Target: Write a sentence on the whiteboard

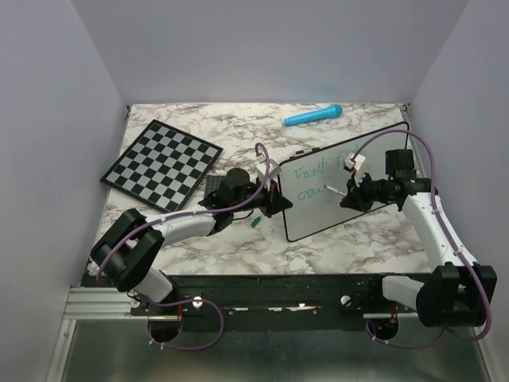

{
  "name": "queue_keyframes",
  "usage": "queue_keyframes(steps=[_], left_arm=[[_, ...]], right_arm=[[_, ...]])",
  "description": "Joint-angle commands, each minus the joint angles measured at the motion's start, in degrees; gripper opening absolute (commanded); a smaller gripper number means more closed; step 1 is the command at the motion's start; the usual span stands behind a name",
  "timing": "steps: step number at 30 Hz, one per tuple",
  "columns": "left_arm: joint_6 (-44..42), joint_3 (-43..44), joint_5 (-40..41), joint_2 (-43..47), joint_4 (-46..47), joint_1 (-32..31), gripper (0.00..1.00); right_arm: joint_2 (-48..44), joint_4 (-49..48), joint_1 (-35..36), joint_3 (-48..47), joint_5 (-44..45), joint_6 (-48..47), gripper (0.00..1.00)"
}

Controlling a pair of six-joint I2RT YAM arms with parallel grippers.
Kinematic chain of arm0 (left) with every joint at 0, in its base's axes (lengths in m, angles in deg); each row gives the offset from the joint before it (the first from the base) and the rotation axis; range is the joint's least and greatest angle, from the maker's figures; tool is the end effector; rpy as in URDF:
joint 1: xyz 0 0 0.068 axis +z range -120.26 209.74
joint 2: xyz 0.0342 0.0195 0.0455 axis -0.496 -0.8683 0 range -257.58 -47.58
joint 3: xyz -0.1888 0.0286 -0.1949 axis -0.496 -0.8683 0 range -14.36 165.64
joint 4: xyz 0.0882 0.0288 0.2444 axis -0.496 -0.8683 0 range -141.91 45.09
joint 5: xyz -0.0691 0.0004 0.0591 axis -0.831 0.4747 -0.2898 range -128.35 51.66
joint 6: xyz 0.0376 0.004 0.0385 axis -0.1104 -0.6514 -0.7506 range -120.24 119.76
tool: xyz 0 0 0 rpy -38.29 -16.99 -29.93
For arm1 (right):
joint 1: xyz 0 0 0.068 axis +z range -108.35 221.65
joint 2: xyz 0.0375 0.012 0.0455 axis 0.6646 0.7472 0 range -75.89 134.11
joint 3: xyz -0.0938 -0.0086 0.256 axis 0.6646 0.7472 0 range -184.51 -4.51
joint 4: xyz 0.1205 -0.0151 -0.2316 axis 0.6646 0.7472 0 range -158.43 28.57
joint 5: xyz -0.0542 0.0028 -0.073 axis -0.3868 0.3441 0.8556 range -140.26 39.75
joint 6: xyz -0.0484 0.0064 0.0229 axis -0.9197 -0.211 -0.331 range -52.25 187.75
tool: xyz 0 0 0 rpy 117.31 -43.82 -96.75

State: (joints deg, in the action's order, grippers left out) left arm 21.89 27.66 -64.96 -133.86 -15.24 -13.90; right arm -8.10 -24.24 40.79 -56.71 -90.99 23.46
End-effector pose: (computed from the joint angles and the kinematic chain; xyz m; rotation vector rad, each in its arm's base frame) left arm 0.2225 -0.2343 0.2223 0.7131 1.8463 -1.2037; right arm 0.2236 0.0198 0.2626 -1.0832 2.0863 0.5592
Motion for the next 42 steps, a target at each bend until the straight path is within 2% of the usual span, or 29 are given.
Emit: queue_keyframes(steps=[1, 14, 32, 42], left_arm=[[-4.2, -0.4, -0.4, -1.7, -6.6, -0.7, 0.00], [-4.3, -0.9, -0.3, -1.5, -6.6, -0.7, 0.00], [-4.1, -1.0, -0.5, -1.7, -6.3, -0.7, 0.00], [-4.1, -0.7, -0.8, -2.0, -6.0, -0.7, 0.00]], right_arm=[[-0.6, -2.3, -0.2, -1.5, 1.7, 2.6, 0.00], [-4.8, -1.6, -1.6, 0.1, 0.8, 2.9, 0.01], [-1.5, -1.3, -1.7, 0.9, 3.0, 1.6, 0.01], [0.3, -0.2, -1.6, -0.4, -1.0, 0.4, 0.01]])
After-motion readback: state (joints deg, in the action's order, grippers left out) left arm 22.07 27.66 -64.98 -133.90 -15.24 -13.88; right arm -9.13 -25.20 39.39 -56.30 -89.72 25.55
